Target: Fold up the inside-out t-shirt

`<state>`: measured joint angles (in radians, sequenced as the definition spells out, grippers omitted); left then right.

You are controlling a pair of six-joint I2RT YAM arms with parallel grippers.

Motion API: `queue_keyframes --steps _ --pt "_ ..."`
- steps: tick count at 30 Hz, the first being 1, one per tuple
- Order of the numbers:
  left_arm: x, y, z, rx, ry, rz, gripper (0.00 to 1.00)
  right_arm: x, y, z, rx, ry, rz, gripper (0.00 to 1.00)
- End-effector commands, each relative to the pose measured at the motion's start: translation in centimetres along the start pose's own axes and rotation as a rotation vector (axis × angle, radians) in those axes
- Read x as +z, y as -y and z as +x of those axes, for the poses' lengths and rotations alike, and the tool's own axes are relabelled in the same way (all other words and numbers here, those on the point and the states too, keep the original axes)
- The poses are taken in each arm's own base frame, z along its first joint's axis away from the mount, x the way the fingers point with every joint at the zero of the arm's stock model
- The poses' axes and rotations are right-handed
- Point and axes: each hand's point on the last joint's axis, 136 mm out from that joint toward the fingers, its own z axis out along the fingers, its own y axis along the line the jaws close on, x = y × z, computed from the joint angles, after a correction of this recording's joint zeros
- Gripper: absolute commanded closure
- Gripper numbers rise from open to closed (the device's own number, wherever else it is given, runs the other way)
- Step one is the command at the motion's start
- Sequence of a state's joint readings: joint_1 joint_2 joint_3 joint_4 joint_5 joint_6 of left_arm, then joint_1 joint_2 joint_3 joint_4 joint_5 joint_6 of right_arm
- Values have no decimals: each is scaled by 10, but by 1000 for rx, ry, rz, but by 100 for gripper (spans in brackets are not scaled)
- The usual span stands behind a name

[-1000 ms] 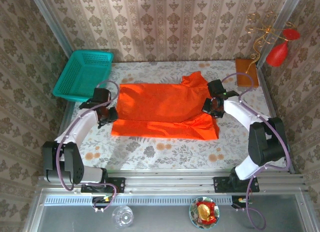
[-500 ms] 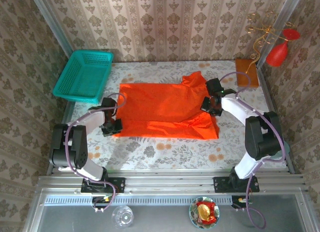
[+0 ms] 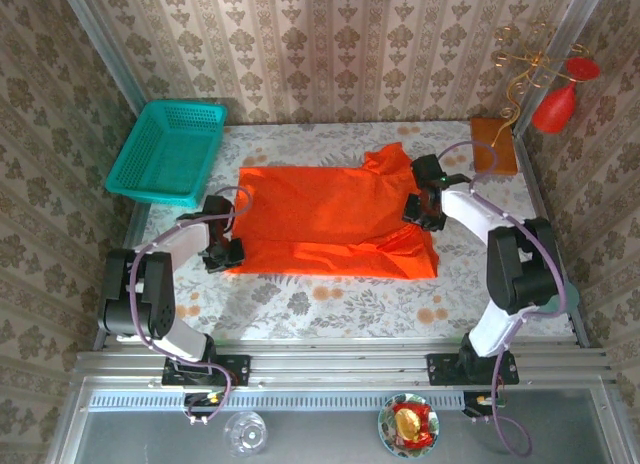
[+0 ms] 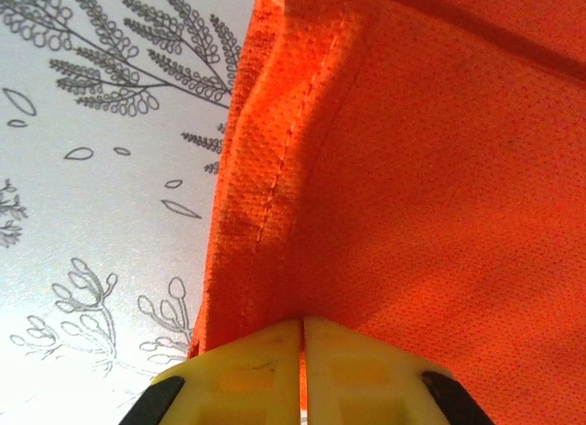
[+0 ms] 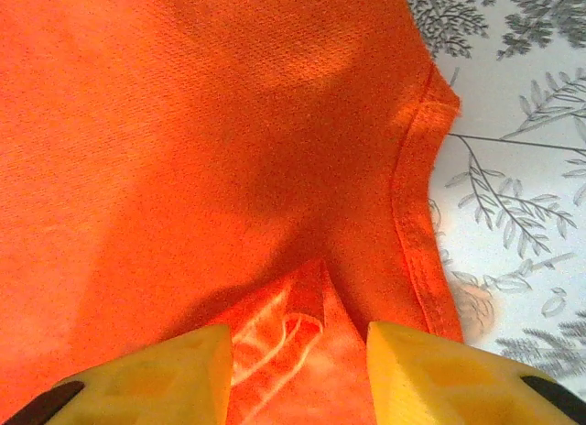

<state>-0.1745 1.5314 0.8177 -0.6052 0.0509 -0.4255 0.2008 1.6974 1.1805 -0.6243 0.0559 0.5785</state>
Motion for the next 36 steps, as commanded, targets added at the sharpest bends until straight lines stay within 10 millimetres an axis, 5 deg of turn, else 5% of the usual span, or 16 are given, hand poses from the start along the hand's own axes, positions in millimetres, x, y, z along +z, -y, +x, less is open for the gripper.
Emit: queue_keyframes --steps 1,6,12,18,21,26,31,36 --pt "-9 -7 7 -6 -3 -24 90 -31 6 18 -20 -21 -37 55" --pt "-12 -7 4 -8 8 -23 90 -36 -10 72 3 -158 -249 52" --pt "1 -14 10 -20 -44 -56 90 -20 -9 107 15 -250 -326 31" --pt "4 -24 19 -52 -82 -87 90 10 39 105 62 -221 -124 28" --pt "4 -29 23 -72 -80 -89 90 18 53 107 64 -219 -59 13" --pt "1 -27 20 -77 -75 -73 90 16 54 110 59 -230 -57 4" --pt "-24 -4 3 -52 8 23 88 -21 48 90 58 -126 -93 4" --pt "-38 17 -13 -27 48 100 88 -31 4 89 41 -150 -338 4"
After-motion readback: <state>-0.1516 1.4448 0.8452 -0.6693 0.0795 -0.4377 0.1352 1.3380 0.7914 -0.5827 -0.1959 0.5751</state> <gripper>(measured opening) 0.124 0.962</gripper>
